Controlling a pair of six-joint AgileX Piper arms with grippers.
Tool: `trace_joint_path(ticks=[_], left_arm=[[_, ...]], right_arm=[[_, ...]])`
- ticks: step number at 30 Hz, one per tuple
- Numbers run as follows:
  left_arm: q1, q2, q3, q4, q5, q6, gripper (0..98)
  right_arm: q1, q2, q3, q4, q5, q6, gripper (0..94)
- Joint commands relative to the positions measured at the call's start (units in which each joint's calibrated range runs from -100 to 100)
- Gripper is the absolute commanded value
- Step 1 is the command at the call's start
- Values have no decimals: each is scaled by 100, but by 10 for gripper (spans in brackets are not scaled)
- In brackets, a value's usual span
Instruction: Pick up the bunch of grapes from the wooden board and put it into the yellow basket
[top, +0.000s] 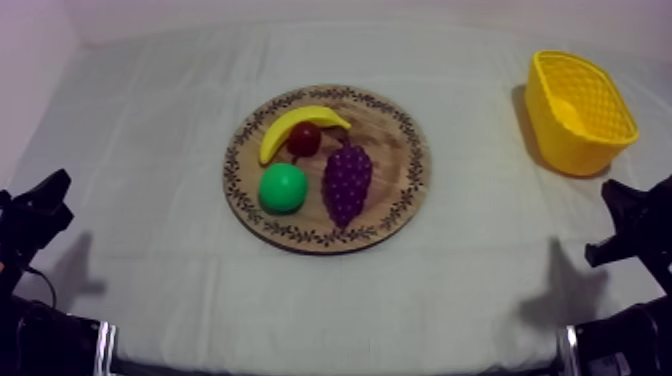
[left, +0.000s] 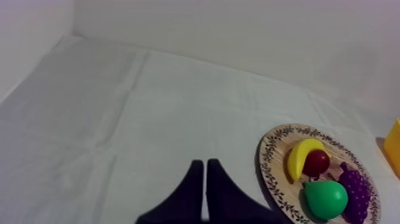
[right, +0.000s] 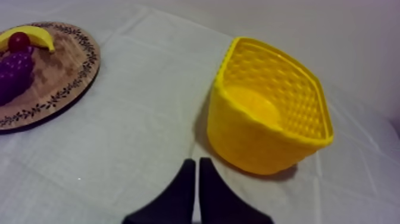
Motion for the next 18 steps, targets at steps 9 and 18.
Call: trace_joint_path(ticks=[9, 18], left_arm=[[-1, 0, -1, 0, 0, 0, 1], [-1, 0, -1, 0, 0, 0, 1]], right_arm=[[1, -12, 5, 6, 1, 78, 4], [1, -12, -1, -7, -114, 89, 4]])
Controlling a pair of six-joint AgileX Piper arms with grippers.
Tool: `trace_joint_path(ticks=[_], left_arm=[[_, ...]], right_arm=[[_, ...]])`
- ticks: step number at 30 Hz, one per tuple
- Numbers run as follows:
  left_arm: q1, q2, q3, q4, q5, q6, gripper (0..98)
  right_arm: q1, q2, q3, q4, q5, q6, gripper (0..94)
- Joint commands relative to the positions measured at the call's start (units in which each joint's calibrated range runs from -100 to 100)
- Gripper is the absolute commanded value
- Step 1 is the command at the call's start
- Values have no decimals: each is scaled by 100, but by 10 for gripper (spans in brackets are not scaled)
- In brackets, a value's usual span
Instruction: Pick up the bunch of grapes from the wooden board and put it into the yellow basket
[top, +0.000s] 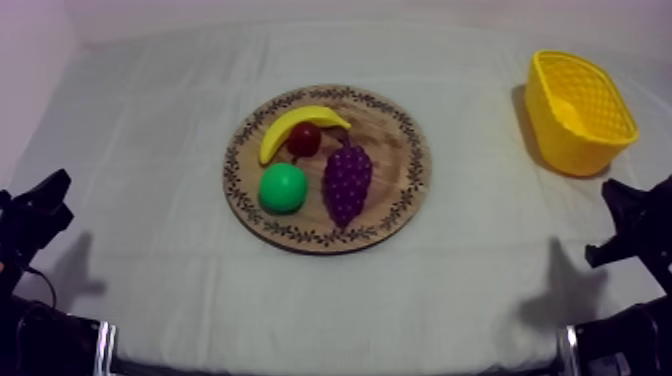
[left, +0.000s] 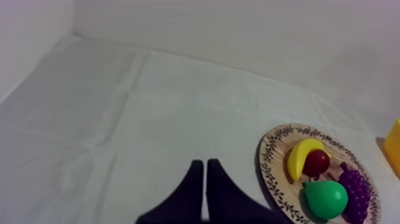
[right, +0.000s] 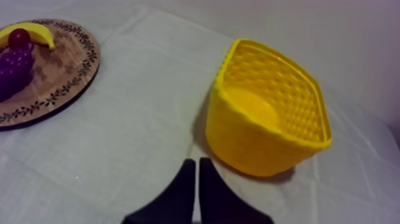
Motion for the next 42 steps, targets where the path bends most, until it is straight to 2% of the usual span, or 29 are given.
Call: trace_joint_path(ticks=[1, 7, 14, 19, 24, 32, 42], left_arm=[[-1, 0, -1, 0, 0, 0, 1], [-1, 0, -1, 0, 0, 0, 1], [-1, 0, -1, 0, 0, 0, 1], [-1, 0, -1, 0, 0, 0, 1], [-1, 0, -1, 0, 0, 0, 1], [-1, 0, -1, 0, 0, 0, 1], [-1, 0, -1, 0, 0, 0, 1]], right_arm=[[-10, 17, -9, -12, -134, 33, 4], [-315, 634, -598, 80, -286, 33, 4], [-1010, 2015, -2195, 272, 309, -148, 4], [-1648, 3209, -3759, 417, 1265, -367, 4], [-2125, 4369, -5279, 445, 2359, -495, 3], [-2516, 5797, -6788, 293, 3942, -755, 3], [-2909, 7365, -8797, 226, 5656, -1462, 3]])
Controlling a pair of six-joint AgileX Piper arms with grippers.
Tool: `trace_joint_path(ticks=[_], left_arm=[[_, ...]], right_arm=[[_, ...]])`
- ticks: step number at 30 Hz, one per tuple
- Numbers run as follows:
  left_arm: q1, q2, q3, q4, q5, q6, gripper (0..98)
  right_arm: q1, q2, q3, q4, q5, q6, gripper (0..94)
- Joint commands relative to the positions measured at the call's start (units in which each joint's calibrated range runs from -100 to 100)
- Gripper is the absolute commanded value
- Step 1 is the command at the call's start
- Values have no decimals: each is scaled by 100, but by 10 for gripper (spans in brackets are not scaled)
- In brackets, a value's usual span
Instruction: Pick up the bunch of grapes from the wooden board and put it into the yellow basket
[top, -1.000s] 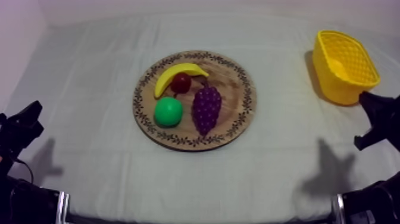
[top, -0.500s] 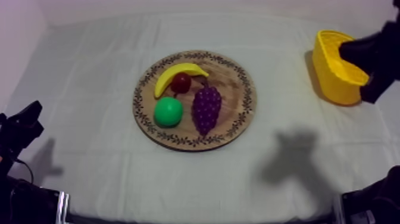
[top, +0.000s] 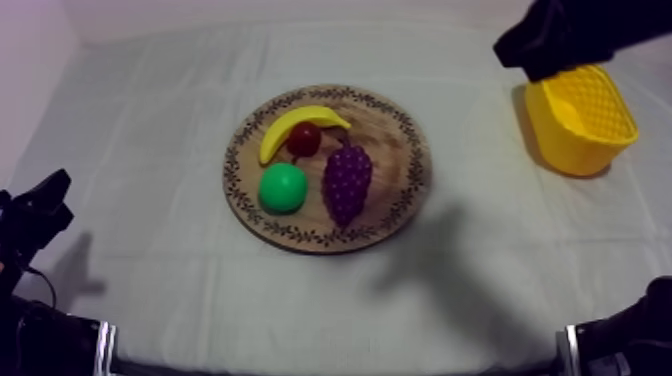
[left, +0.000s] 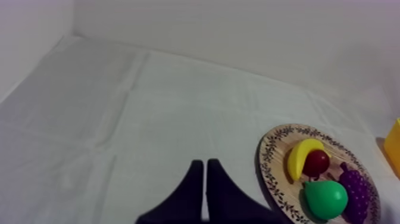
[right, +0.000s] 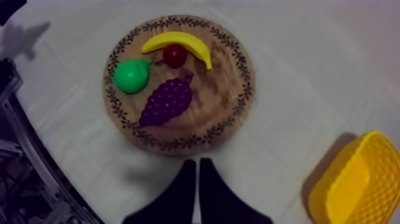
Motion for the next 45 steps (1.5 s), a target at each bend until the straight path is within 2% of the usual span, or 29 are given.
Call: trace_joint_path(ticks=[1, 8, 18, 25, 33, 45], left_arm=[[-1, 0, -1, 0, 0, 0, 1], [-1, 0, -1, 0, 0, 0, 1], [-1, 0, -1, 0, 0, 0, 1], [-1, 0, -1, 0, 0, 0, 1], [-1, 0, -1, 0, 0, 0, 1], [-1, 0, -1, 0, 0, 0, 1]], right_arm=[[-73, 517, -790, 27, 527, -257, 3], [-219, 1441, -1784, 52, 1082, -1042, 3], [-248, 2741, -2605, -148, 1187, -2075, 2], [-241, 3514, -3030, -186, 1200, -2585, 2], [-238, 4159, -3259, -109, 1208, -2778, 2], [-302, 4544, -3164, -133, 1218, -2560, 9]])
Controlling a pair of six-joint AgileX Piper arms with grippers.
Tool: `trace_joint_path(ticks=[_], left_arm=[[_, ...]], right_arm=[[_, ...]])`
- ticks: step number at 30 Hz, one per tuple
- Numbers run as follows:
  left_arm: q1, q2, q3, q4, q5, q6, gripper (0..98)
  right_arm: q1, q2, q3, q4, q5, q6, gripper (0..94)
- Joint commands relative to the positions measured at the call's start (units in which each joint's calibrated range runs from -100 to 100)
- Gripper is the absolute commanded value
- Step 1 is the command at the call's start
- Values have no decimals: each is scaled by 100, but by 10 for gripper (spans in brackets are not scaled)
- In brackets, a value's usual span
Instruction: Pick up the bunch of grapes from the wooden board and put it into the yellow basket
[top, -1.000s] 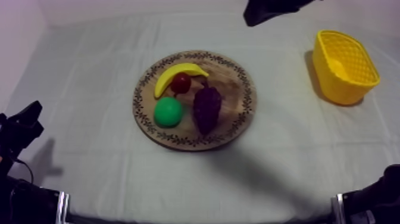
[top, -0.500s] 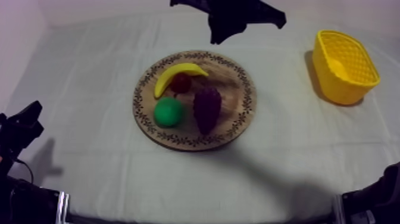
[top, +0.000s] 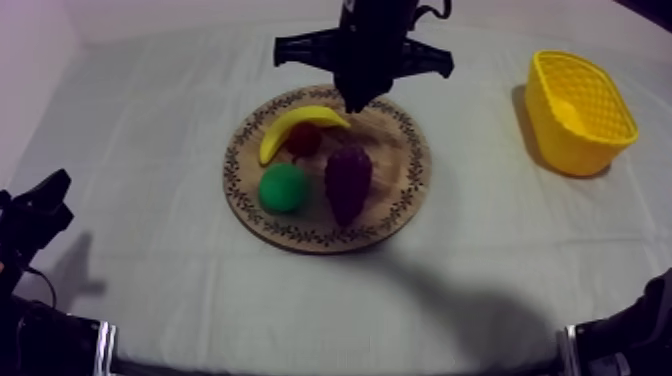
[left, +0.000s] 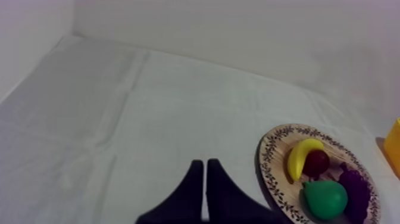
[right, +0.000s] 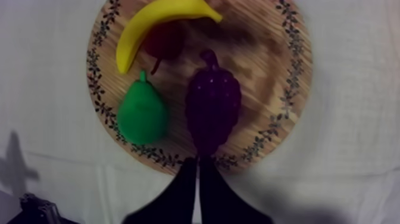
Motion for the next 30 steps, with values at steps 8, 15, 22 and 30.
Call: trace_joint_path(ticks=[8, 15, 22, 30], left_arm=[[-1, 0, -1, 0, 0, 0, 1], [-1, 0, -1, 0, 0, 0, 1], [-1, 0, -1, 0, 0, 0, 1], [-1, 0, -1, 0, 0, 0, 1]], right_arm=[[6, -133, -53, 27, 8, 24, 685], [35, -197, -63, 89, 5, -1, 907], [59, 22, 109, 69, -16, -10, 925], [98, 639, 456, -40, -386, 29, 924]])
